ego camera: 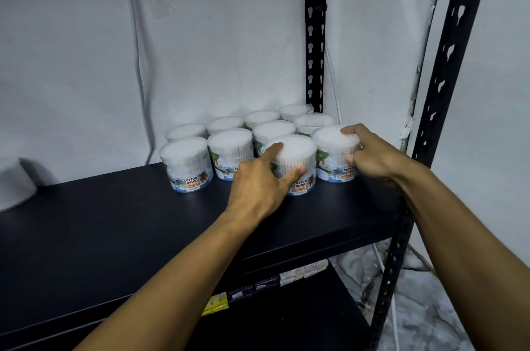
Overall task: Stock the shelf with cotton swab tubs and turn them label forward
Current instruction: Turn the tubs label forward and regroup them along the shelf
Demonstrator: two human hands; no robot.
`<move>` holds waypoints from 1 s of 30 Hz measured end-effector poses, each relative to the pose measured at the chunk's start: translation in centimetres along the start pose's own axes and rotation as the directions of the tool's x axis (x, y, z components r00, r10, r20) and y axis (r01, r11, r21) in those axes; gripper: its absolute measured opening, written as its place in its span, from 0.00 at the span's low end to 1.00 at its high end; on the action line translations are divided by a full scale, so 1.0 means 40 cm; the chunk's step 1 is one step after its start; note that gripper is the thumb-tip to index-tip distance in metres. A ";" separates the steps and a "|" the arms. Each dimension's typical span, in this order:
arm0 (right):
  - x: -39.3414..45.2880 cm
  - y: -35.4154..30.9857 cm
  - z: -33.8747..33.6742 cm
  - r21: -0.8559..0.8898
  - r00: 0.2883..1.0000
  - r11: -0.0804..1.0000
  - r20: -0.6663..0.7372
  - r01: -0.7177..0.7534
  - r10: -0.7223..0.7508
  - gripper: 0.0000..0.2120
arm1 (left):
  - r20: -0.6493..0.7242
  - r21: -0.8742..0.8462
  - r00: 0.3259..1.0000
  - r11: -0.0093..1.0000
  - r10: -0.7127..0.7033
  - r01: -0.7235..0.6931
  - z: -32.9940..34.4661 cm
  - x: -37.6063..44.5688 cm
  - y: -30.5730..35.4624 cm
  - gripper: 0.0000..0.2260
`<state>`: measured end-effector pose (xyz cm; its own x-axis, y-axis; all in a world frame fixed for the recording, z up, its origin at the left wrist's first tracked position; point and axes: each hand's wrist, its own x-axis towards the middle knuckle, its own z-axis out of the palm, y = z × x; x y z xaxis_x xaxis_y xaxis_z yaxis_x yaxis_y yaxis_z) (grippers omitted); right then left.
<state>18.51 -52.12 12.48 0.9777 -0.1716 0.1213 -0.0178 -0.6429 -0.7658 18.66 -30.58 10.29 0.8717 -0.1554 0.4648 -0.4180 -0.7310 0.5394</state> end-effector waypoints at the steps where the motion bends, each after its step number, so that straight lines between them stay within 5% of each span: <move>1: 0.000 0.001 0.000 0.005 1.000 1.000 0.000 -0.002 0.002 0.28 | 0.005 0.004 1.000 1.000 -0.001 0.001 0.001 0.000 0.000 0.32; 8: 0.003 0.004 0.002 -0.005 1.000 1.000 0.008 -0.014 0.014 0.30 | 0.019 0.048 1.000 0.999 0.011 -0.012 0.003 -0.001 -0.006 0.35; 18: -0.077 -0.054 0.037 -0.464 0.990 0.882 -0.068 0.080 -0.126 0.44 | -0.034 0.236 0.998 0.971 0.049 -0.040 -0.088 -0.025 -0.053 0.36; 24: -0.118 -0.184 0.177 -0.488 0.787 0.732 -0.136 0.475 -0.602 0.32 | -0.059 0.351 0.995 0.935 0.085 -0.059 -0.281 -0.069 -0.211 0.27; 30: -0.139 -0.388 0.415 -0.202 0.676 0.663 -0.009 0.721 -0.737 0.23 | -0.143 0.476 0.989 0.873 -0.042 0.106 -0.521 -0.131 -0.432 0.23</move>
<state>16.82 -28.81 13.18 0.6719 0.3510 0.6522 0.6503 -0.7010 -0.2927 15.99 -3.26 13.18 0.8427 -0.0280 0.5377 -0.1510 -0.9708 0.1861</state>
